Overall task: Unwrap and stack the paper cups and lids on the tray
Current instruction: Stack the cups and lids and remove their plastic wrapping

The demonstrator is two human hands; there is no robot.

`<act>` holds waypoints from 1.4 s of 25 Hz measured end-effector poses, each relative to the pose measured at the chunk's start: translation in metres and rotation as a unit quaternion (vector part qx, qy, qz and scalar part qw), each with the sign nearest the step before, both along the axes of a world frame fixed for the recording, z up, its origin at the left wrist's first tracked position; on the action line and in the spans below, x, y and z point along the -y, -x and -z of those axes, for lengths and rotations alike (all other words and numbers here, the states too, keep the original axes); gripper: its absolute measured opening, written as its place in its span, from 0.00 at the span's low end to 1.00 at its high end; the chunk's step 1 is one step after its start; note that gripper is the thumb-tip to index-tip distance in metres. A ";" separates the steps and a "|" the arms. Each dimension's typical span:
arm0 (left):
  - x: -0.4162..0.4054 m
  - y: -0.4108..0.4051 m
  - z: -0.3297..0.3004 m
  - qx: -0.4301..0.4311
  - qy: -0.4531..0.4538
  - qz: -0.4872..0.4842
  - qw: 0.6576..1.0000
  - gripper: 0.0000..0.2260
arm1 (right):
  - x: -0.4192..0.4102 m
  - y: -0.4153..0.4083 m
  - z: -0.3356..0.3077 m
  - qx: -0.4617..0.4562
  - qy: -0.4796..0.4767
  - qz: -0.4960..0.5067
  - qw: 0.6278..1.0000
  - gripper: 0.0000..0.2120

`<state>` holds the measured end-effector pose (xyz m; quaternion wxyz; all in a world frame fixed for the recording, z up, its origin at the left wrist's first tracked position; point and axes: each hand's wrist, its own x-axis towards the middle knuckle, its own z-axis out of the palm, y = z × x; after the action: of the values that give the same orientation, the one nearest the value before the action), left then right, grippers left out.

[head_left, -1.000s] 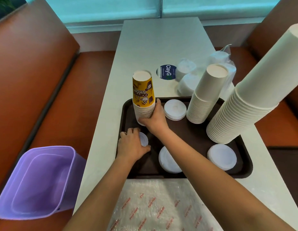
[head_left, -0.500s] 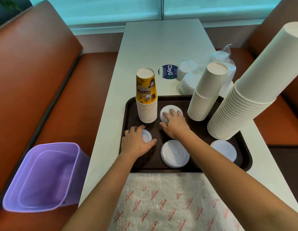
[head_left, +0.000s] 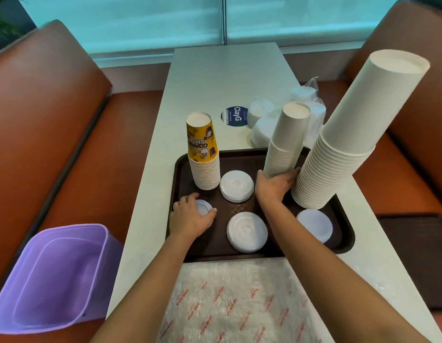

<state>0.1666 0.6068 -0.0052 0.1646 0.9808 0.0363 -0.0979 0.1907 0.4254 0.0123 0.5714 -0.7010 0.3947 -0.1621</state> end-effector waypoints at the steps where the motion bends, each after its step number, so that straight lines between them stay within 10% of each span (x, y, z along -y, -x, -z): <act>1: 0.000 -0.003 0.001 -0.003 0.001 0.000 1.000 0.32 | 0.006 -0.010 0.002 -0.005 0.013 0.011 1.000 0.50; 19: -0.004 -0.009 0.007 -0.002 0.009 0.005 1.000 0.31 | -0.007 -0.048 0.011 0.025 0.009 -0.175 0.984 0.45; 28: 0.000 0.009 -0.004 0.093 0.036 -0.011 0.995 0.26 | 0.013 0.076 -0.014 0.180 0.188 -0.003 0.965 0.18; 31: -0.002 0.011 0.003 0.054 0.033 -0.005 0.998 0.28 | 0.045 0.088 -0.016 0.155 0.198 0.145 0.957 0.35; 35: -0.002 0.012 0.006 0.044 0.029 0.005 0.999 0.30 | 0.091 0.068 -0.026 0.128 0.102 0.043 0.986 0.55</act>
<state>0.1548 0.6091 -0.0109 0.1942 0.9791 0.0211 -0.0564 0.1224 0.3339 0.0381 0.5353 -0.7114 0.3297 -0.3141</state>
